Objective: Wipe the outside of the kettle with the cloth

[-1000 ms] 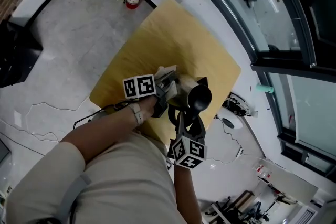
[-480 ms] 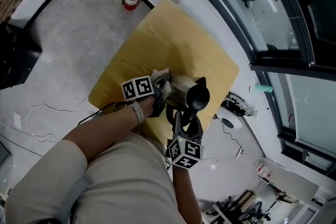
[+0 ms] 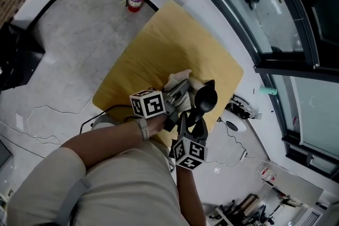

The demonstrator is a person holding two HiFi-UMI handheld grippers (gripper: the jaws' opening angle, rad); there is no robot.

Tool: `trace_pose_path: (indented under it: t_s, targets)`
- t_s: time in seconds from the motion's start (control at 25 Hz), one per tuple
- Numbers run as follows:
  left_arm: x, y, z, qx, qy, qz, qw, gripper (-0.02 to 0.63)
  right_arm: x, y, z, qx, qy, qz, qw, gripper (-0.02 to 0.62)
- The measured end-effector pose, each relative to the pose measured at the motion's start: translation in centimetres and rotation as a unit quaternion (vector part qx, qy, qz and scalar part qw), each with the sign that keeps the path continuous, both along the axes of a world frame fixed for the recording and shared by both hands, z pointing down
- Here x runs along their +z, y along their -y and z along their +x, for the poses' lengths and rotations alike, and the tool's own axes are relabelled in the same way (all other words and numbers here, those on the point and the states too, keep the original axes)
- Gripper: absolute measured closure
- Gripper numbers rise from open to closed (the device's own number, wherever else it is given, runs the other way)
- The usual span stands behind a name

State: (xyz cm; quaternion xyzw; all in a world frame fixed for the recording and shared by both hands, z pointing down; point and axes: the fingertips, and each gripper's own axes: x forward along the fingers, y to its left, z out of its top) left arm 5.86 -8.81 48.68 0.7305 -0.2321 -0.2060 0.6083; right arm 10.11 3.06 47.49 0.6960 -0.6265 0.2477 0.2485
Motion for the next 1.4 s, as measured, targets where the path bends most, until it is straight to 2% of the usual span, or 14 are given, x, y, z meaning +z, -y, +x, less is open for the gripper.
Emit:
trace_pose_path:
  t_s: [0.08, 0.16, 0.24, 0.32, 0.36, 0.52, 0.64, 0.76, 1.0, 1.12, 1.16, 1.24, 1.32, 1.4]
  targets:
    - [-2.9, 0.5, 1.2, 0.032, 0.022, 0.076, 0.9963, 0.511, 0.0, 0.3, -0.1, 0.001, 0.000, 0.001, 1.000, 0.367]
    - [-1.1, 0.8, 1.6, 0.051, 0.066, 0.096, 0.9919, 0.512, 0.0, 0.5, -0.2, 0.007, 0.006, 0.005, 1.000, 0.364]
    - [4.6, 0.8, 0.8, 0.047, 0.092, 0.019, 0.9945, 0.514, -0.1, 0.4, -0.5, 0.005, 0.023, 0.004, 1.000, 0.364]
    - [9.2, 0.3, -0.3, 0.042, 0.079, -0.072, 0.9934, 0.514, -0.3, -0.1, -1.0, -0.018, 0.055, -0.010, 0.998, 0.357]
    - [9.9, 0.0, -0.7, 0.045, 0.070, -0.090, 0.9924, 0.512, -0.3, -0.3, -1.2, -0.035, 0.071, -0.017, 0.997, 0.351]
    - [8.1, -1.5, -1.3, 0.059, 0.066, -0.109, 0.9901, 0.525, -0.5, -0.6, -0.8, -0.075, 0.103, -0.030, 0.991, 0.344]
    - [7.7, -2.5, -2.0, 0.018, 0.071, -0.143, 0.9870, 0.525, -0.9, -0.4, -0.4, -0.023, 0.193, -0.008, 0.981, 0.344]
    - [8.7, -1.7, -1.6, -0.023, 0.055, -0.123, 0.9906, 0.500, -1.2, -0.3, -0.6, 0.024, 0.270, 0.014, 0.962, 0.344]
    - [9.9, -0.3, -1.4, -0.016, 0.081, -0.106, 0.9909, 0.512, -1.1, 0.1, -0.8, 0.066, 0.290, 0.033, 0.954, 0.344]
    - [11.6, -1.5, -1.8, -0.013, 0.134, -0.147, 0.9800, 0.517, -1.1, 0.3, -0.9, 0.091, 0.304, 0.050, 0.947, 0.344]
    - [11.9, -1.7, -1.9, -0.016, 0.137, -0.167, 0.9763, 0.519, -1.0, 0.3, -1.0, 0.094, 0.304, 0.047, 0.947, 0.344]
    - [10.5, -1.4, -1.7, -0.024, 0.102, -0.195, 0.9751, 0.523, -0.9, 0.2, -1.0, 0.097, 0.303, 0.040, 0.947, 0.344]
    - [6.1, -0.4, -0.6, -0.012, 0.068, -0.149, 0.9864, 0.525, -0.8, 0.4, -0.9, 0.102, 0.307, 0.040, 0.945, 0.341]
    - [1.1, 0.2, 1.0, 0.027, 0.064, -0.036, 0.9970, 0.522, -0.9, 0.8, -0.8, 0.108, 0.310, 0.042, 0.944, 0.339]
